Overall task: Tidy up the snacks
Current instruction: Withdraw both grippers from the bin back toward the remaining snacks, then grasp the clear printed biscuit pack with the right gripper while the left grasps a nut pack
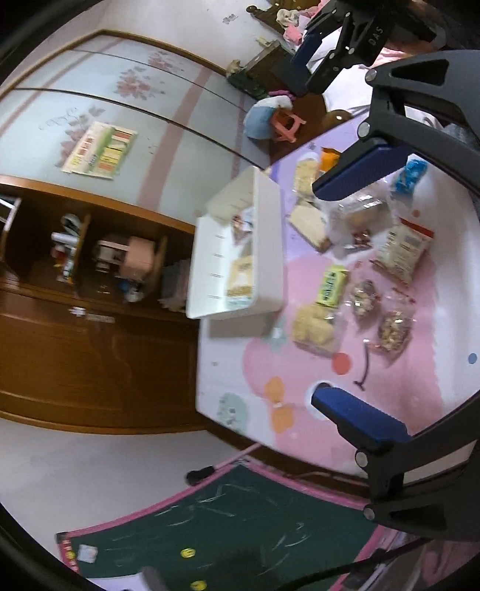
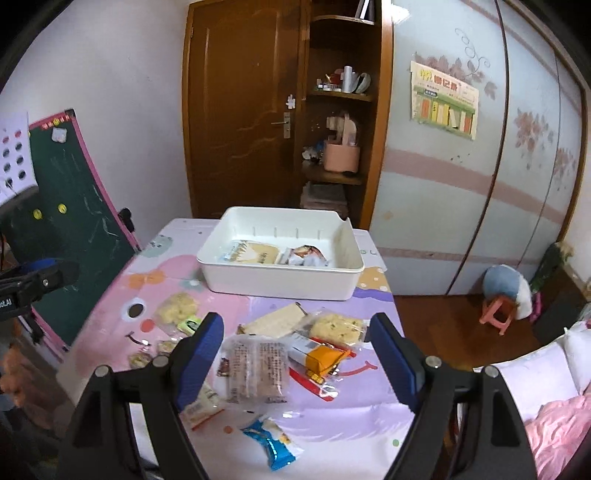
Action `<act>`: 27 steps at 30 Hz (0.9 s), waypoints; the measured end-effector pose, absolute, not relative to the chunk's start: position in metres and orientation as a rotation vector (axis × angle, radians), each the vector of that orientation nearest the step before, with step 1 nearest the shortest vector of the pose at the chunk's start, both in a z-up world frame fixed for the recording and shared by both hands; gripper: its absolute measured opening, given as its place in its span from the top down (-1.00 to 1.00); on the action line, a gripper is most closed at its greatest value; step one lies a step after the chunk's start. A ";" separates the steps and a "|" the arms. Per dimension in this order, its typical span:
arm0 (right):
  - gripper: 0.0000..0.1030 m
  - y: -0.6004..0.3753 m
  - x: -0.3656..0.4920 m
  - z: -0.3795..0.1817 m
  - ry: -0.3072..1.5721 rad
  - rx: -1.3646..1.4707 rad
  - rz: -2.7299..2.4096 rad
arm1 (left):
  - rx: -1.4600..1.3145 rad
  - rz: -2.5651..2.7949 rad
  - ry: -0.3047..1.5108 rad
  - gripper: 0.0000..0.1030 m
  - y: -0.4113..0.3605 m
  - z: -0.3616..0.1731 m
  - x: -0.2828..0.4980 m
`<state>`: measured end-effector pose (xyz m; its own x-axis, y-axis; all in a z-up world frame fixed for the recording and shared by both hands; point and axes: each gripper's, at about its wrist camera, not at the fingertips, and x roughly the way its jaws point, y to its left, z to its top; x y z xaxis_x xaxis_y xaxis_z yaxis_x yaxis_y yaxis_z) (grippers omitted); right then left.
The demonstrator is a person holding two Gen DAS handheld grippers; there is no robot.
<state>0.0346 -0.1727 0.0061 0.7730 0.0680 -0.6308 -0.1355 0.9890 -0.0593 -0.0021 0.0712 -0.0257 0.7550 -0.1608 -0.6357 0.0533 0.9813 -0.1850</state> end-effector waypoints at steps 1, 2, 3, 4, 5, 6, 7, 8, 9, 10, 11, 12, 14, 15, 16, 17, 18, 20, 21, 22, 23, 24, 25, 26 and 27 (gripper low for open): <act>-0.59 -0.172 0.038 0.000 0.703 -0.094 0.118 | -0.152 -0.113 0.711 -0.96 0.071 -0.032 -0.002; -0.59 -0.172 0.042 -0.009 0.740 -0.073 0.130 | -0.138 -0.106 0.714 -0.96 0.070 -0.039 -0.001; -0.59 -0.173 0.046 -0.016 0.771 -0.055 0.141 | -0.117 -0.102 0.721 -0.96 0.067 -0.045 0.000; -0.59 -0.173 0.050 -0.027 0.811 -0.039 0.166 | -0.093 -0.100 0.736 -0.96 0.065 -0.052 0.003; -0.59 -0.171 0.053 -0.035 0.839 -0.034 0.183 | -0.068 -0.089 0.772 -0.96 0.063 -0.063 0.008; -0.59 -0.169 0.055 -0.044 0.863 -0.035 0.192 | -0.056 -0.082 0.802 -0.96 0.062 -0.071 0.013; -0.59 -0.165 0.056 -0.053 0.881 -0.045 0.201 | -0.055 -0.072 0.835 -0.96 0.061 -0.081 0.017; -0.59 -0.162 0.057 -0.059 0.894 -0.053 0.211 | -0.068 -0.066 0.873 -0.96 0.062 -0.094 0.022; -0.59 -0.160 0.059 -0.066 0.911 -0.058 0.220 | -0.086 -0.063 0.902 -0.96 0.064 -0.103 0.027; -0.59 -0.157 0.062 -0.073 0.932 -0.060 0.224 | -0.113 -0.051 0.938 -0.96 0.066 -0.116 0.032; -0.59 -0.156 0.065 -0.079 0.950 -0.060 0.228 | -0.127 -0.042 0.954 -0.96 0.068 -0.123 0.034; -0.59 -0.154 0.069 -0.086 0.967 -0.059 0.239 | -0.140 -0.027 0.974 -0.96 0.070 -0.133 0.037; -0.59 -0.150 0.078 -0.099 0.996 -0.052 0.252 | -0.173 0.002 1.022 -0.95 0.075 -0.152 0.045; -0.59 -0.150 0.083 -0.104 1.012 -0.045 0.245 | -0.189 0.012 1.037 -0.93 0.077 -0.158 0.047; -0.59 -0.150 0.090 -0.112 1.039 -0.033 0.239 | -0.205 0.027 1.052 -0.93 0.079 -0.164 0.049; -0.59 -0.151 0.094 -0.119 1.061 -0.021 0.240 | -0.226 0.044 1.068 -0.93 0.082 -0.170 0.052; -0.59 -0.151 0.099 -0.125 1.083 -0.009 0.239 | -0.242 0.055 1.078 -0.92 0.085 -0.175 0.053; -0.59 -0.150 0.106 -0.136 1.110 -0.003 0.238 | -0.275 0.077 1.102 -0.91 0.090 -0.183 0.057; -0.59 -0.147 0.109 -0.140 1.116 -0.013 0.237 | -0.287 0.088 1.111 -0.91 0.092 -0.187 0.059; -0.59 -0.146 0.110 -0.143 1.120 -0.023 0.236 | -0.298 0.101 1.118 -0.90 0.095 -0.190 0.061; -0.59 -0.144 0.112 -0.145 1.125 -0.032 0.235 | -0.311 0.113 1.125 -0.90 0.098 -0.194 0.063; -0.59 -0.142 0.114 -0.148 1.133 -0.039 0.238 | -0.325 0.121 1.134 -0.90 0.100 -0.198 0.065; -0.59 -0.141 0.115 -0.150 1.138 -0.042 0.241 | -0.336 0.121 1.141 -0.90 0.102 -0.200 0.065; -0.59 -0.140 0.117 -0.152 1.144 -0.046 0.244 | -0.349 0.121 1.154 -0.90 0.102 -0.203 0.067; -0.59 -0.138 0.119 -0.154 1.153 -0.051 0.243 | -0.359 0.121 1.169 -0.89 0.102 -0.206 0.069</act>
